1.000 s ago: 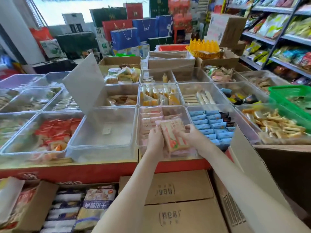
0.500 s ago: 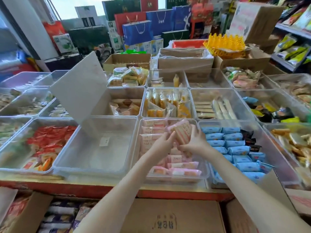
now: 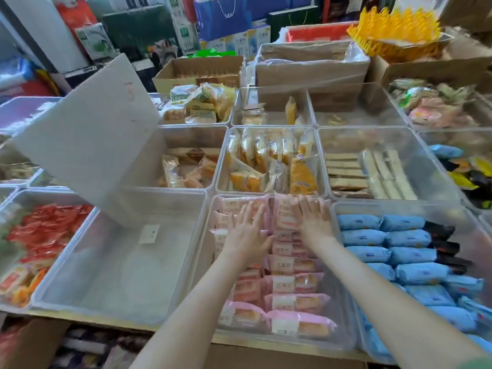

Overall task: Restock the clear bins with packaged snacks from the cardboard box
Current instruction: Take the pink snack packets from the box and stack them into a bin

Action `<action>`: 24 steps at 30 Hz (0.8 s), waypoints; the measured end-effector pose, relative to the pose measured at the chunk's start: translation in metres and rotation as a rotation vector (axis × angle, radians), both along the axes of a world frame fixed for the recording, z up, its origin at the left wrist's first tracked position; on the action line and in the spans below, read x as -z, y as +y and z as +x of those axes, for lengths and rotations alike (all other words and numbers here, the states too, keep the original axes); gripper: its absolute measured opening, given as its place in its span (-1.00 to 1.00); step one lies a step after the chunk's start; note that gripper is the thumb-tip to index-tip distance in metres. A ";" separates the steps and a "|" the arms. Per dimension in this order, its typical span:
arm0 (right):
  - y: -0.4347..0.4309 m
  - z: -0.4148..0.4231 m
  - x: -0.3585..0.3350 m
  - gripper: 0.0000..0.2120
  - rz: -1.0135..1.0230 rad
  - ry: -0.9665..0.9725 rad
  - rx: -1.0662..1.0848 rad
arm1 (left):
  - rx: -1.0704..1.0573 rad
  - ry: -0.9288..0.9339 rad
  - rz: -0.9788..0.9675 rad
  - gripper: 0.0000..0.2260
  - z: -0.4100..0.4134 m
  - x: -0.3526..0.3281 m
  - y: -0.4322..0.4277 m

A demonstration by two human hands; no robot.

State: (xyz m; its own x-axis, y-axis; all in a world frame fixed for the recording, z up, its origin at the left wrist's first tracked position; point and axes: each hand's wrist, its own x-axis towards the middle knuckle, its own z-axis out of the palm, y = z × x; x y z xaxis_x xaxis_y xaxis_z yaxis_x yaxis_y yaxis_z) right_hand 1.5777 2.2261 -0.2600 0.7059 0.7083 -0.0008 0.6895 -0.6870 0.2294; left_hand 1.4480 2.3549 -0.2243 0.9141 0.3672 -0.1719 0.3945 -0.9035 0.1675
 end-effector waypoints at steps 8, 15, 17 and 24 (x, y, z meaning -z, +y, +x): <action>0.003 0.003 0.024 0.11 0.045 0.100 -0.027 | -0.017 -0.040 0.049 -0.31 0.004 0.025 -0.003; -0.013 -0.022 -0.009 -0.06 0.145 0.177 -0.023 | -0.071 -0.032 0.027 -0.30 -0.004 -0.007 -0.024; -0.018 -0.032 -0.023 -0.10 0.199 0.185 -0.003 | -0.053 -0.051 -0.001 -0.30 -0.009 -0.019 -0.035; -0.063 -0.085 -0.088 -0.17 0.264 0.081 0.117 | 0.050 -0.118 -0.023 -0.34 -0.032 -0.077 -0.082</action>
State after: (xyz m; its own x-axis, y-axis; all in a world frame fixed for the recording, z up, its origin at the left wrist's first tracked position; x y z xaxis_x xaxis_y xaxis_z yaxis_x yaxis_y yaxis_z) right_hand 1.4928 2.1630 -0.1724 0.7879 0.6052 0.1133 0.6109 -0.7915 -0.0201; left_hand 1.4158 2.2731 -0.1478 0.9456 0.3177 -0.0694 0.3251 -0.9170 0.2311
